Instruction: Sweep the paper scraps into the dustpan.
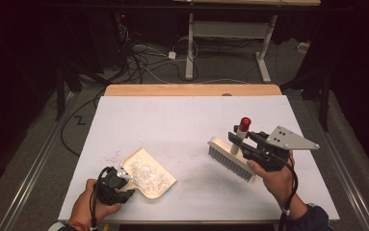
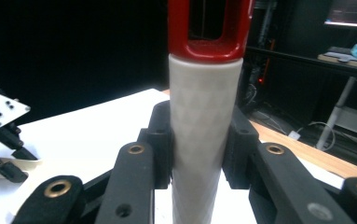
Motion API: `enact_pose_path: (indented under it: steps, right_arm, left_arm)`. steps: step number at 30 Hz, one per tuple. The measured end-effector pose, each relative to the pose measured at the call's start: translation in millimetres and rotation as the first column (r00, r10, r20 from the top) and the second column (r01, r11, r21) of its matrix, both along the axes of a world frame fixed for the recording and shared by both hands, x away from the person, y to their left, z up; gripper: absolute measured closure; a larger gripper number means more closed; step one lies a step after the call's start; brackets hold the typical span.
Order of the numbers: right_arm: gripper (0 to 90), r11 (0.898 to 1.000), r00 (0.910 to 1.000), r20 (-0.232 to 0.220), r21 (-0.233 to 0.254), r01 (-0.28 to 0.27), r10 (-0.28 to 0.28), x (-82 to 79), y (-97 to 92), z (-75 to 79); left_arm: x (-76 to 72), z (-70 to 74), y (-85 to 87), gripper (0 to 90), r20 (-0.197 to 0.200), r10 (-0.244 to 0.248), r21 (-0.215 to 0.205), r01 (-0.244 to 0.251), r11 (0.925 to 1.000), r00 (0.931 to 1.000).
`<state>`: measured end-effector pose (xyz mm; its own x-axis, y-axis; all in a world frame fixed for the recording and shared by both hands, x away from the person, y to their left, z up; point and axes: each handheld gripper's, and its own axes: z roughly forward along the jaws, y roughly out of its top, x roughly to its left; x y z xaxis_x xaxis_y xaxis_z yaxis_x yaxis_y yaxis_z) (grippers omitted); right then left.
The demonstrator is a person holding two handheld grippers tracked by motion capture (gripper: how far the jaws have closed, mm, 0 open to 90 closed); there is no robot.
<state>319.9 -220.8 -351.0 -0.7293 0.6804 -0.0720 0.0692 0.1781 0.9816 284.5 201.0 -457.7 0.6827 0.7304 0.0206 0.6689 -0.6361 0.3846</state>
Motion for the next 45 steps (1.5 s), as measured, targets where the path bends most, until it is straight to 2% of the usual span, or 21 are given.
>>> enact_pose_path:
  steps: [11,17,19,27,32,38,45]
  right_arm:
    - [70.3,0.998,0.9985,-0.008,-0.029,0.054,-0.054,-5.3,-31.0,0.1]
    - [70.3,0.997,0.998,-0.009,-0.052,0.062,-0.062,-14.6,-51.2,2.7]
    - [70.3,0.997,0.998,-0.015,-0.057,0.061,-0.062,-18.3,-57.9,3.2]
    - [70.3,0.998,0.9985,-0.023,-0.046,0.048,-0.049,-32.4,-80.1,3.7]
    - [70.3,0.999,0.999,-0.045,-0.049,-0.001,-0.001,-35.8,-84.7,4.6]
    - [70.3,0.998,0.997,-0.067,-0.056,-0.043,0.039,-36.8,-86.0,3.8]
    - [70.3,0.994,0.9925,-0.094,-0.073,-0.086,0.079,-41.8,-86.6,3.7]
  left_arm:
    - [3.4,-1.4,-1.5,63.2,0.01,0.026,-0.033,-0.026,0.9991,0.9996]
    - [10.0,-0.9,-4.6,63.3,0.007,0.044,-0.033,-0.044,0.9985,0.999]
    - [12.8,-0.6,-5.6,63.2,0.008,0.067,-0.034,-0.067,0.9972,0.9977]
    - [23.3,-0.3,-7.9,63.3,0.008,0.103,-0.048,-0.103,0.9936,0.9947]
    - [37.2,1.0,-6.7,63.3,0.021,0.148,-0.063,-0.147,0.9872,0.9887]
    - [58.7,0.4,-6.6,63.3,0.031,0.212,-0.074,-0.21,0.975,0.9767]
    - [78.9,-0.3,-8.2,63.3,0.039,0.255,-0.076,-0.251,0.9649,0.9662]
